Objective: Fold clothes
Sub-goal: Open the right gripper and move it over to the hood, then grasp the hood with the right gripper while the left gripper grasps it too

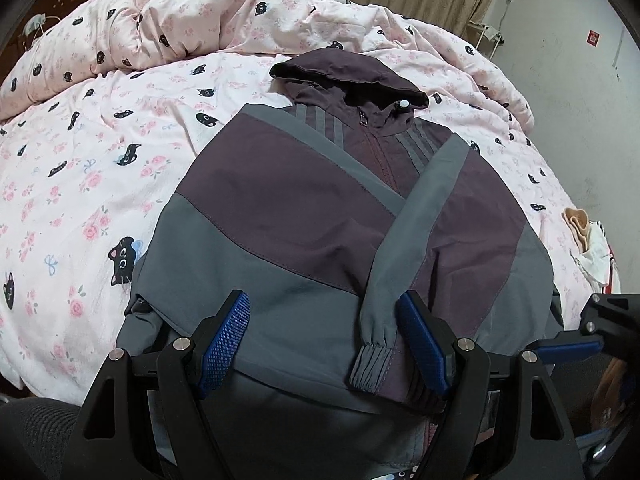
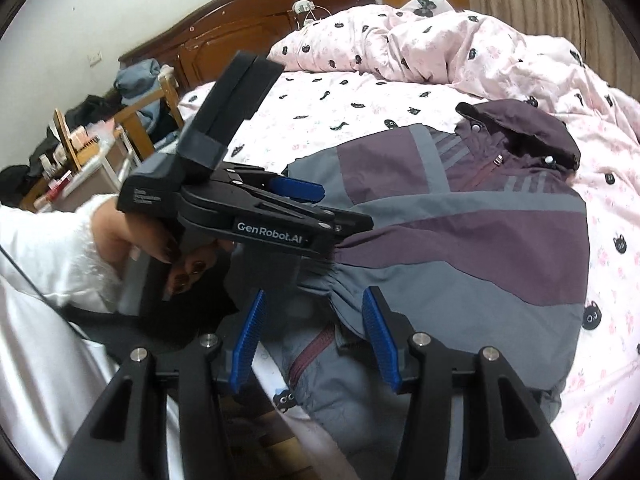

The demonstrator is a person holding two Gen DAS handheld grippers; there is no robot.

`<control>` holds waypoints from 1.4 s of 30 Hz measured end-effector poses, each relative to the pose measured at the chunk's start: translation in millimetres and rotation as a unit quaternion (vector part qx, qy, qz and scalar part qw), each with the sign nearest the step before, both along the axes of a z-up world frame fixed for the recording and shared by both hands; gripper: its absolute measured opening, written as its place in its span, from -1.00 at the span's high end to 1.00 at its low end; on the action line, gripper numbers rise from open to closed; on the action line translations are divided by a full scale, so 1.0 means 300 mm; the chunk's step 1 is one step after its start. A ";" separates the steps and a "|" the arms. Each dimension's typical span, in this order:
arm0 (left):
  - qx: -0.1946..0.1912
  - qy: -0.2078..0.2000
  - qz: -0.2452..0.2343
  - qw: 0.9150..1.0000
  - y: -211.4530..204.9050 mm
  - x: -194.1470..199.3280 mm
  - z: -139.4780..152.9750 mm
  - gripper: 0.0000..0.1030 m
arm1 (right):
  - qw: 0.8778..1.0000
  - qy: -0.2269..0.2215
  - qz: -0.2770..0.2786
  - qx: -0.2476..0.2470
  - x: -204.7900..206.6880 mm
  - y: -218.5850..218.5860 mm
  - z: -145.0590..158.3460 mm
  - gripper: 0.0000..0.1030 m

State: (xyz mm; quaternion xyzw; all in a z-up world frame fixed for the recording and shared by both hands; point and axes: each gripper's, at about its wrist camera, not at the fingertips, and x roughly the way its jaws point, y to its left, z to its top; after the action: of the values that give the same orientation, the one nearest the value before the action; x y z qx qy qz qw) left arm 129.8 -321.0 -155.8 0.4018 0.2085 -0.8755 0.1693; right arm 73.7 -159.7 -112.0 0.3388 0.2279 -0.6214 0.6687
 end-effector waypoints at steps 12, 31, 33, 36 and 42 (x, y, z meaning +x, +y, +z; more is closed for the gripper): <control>0.015 -0.003 -0.007 1.000 -0.014 0.001 -0.006 -0.41 | 0.999 0.016 0.028 0.034 0.078 -0.079 -0.099 -0.02; 0.010 0.036 0.002 0.999 -0.009 0.020 -0.026 -0.45 | 0.969 -0.093 -0.230 -0.013 -0.720 -0.064 0.072 0.01; 0.010 0.039 0.002 0.999 -0.009 0.021 -0.027 -0.46 | 0.960 -0.115 -0.255 0.003 -0.839 -0.105 0.041 0.01; 0.011 0.043 0.001 0.999 -0.012 0.024 -0.027 -0.46 | 0.953 -0.137 -0.267 0.042 -0.974 -0.176 -0.025 0.01; 0.006 0.044 -0.002 0.999 -0.009 0.027 -0.026 -0.46 | 0.942 -0.195 -0.265 0.064 -1.057 -0.226 -0.102 0.02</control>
State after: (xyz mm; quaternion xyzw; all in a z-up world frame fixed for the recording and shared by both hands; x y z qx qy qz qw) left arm 137.9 -323.6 -163.8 0.3647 0.2201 -0.8912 0.1559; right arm -243.6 -227.5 -142.7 0.5434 0.0346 -0.6819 0.4884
